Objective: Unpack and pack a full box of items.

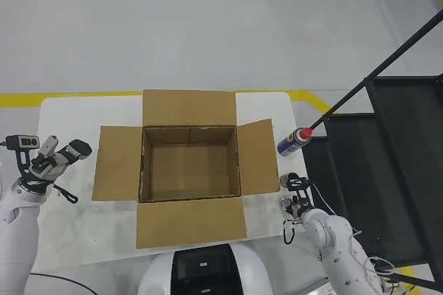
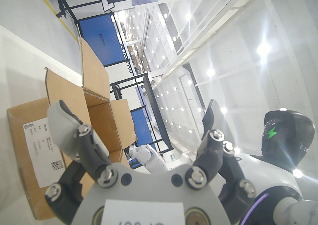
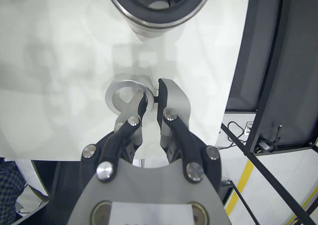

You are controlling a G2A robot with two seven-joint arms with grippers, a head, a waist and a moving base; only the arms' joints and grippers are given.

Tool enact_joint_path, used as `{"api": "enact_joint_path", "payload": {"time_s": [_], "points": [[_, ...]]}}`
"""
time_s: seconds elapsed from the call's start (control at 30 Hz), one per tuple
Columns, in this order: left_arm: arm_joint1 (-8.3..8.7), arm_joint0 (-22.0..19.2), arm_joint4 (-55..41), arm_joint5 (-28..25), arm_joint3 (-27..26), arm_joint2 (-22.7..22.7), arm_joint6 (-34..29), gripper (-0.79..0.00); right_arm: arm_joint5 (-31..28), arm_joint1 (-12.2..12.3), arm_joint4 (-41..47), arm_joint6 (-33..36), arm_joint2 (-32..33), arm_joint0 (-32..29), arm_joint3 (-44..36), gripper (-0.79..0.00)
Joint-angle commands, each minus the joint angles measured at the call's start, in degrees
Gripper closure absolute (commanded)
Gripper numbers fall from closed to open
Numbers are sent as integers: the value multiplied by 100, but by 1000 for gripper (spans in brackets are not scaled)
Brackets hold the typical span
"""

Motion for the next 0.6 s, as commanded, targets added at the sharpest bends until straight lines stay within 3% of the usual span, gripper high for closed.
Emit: {"api": "enact_joint_path", "payload": {"time_s": [0.0, 0.03, 0.07, 0.37, 0.57], "points": [[0, 0, 0, 0, 0, 0, 0, -785, 27, -2, 3, 23, -39, 29, 18, -234], [0, 0, 0, 0, 0, 0, 0, -785, 37, -2, -3, 33, -50, 37, 23, -425], [0, 0, 0, 0, 0, 0, 0, -785, 41, -2, 11, 36, -55, 41, 22, -785], [0, 0, 0, 0, 0, 0, 0, -785, -365, 52, 771, 152, 401, -337, -513, -785], [0, 0, 0, 0, 0, 0, 0, -785, -1480, 148, 2299, 349, 1360, -996, -1137, -785]]}}
